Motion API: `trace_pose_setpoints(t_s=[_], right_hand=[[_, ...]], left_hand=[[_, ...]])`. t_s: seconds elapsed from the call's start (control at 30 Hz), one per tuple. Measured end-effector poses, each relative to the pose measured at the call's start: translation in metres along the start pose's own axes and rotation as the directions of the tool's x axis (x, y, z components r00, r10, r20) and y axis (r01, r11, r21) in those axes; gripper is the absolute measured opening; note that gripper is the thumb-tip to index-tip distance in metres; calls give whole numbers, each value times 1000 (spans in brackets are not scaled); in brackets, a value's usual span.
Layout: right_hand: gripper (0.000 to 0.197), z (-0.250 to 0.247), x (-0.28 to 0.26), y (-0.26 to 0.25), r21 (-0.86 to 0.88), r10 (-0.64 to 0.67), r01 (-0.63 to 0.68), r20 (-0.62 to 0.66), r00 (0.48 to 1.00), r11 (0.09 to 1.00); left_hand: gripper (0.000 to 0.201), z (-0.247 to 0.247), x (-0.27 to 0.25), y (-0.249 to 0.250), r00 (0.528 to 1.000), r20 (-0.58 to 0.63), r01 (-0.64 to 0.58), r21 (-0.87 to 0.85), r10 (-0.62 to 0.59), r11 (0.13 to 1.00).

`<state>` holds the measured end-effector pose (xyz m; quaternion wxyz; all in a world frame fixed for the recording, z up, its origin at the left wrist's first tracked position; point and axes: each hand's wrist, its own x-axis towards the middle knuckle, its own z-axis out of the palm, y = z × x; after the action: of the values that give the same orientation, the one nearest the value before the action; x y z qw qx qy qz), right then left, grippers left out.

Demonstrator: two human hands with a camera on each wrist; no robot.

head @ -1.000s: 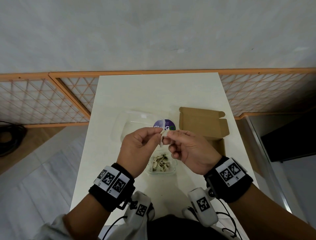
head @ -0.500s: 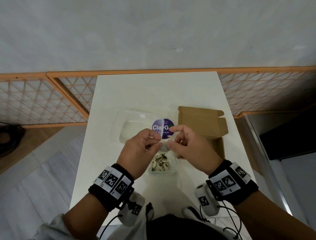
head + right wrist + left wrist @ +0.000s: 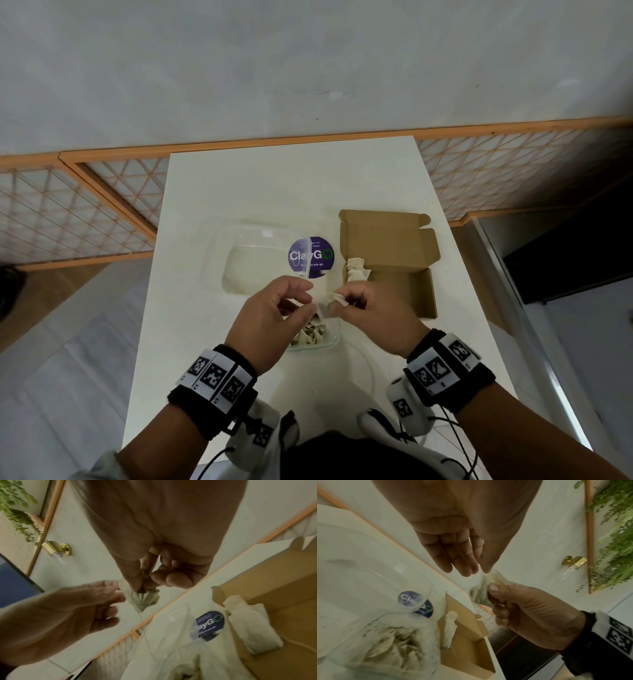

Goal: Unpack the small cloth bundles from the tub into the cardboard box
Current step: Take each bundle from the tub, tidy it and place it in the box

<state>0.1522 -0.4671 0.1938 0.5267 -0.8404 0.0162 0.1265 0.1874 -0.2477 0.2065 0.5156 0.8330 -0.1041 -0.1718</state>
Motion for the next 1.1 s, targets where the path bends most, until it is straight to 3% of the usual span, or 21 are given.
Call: trace_pose_setpoints(t_s=[0.07,0.23,0.37,0.53,0.7,0.97,1.1], right_hand=[[12,-16,2,11,2,47,-47,-64,997,999],[19,-52,13,52,-193,155,-196,-207,966,961],[24,-58,29,90,-330,245,-276,-134,960,903],[33,-37,56,119,-484,374,-291,83,924,825],[40,-22,76,121,-631,394,-266,69,917,729],[40,-9,90,112,-623,467,-372,-12,884,688],[37,-8,91,113,-506,516,-476,-70,854,719]], left_hand=[[20,-2,0,-10,999,-2,41,32,-41,999],[11,-6,-6,-41,987,9,161,126,-163,979],[8,-7,-13,-64,965,16,253,192,-261,948],[6,-9,-17,-86,936,49,325,260,-348,909],[7,-12,-15,-97,920,51,357,292,-387,887],[8,-13,-9,-102,908,62,376,314,-414,872],[8,-11,-6,-101,907,68,376,315,-416,871]])
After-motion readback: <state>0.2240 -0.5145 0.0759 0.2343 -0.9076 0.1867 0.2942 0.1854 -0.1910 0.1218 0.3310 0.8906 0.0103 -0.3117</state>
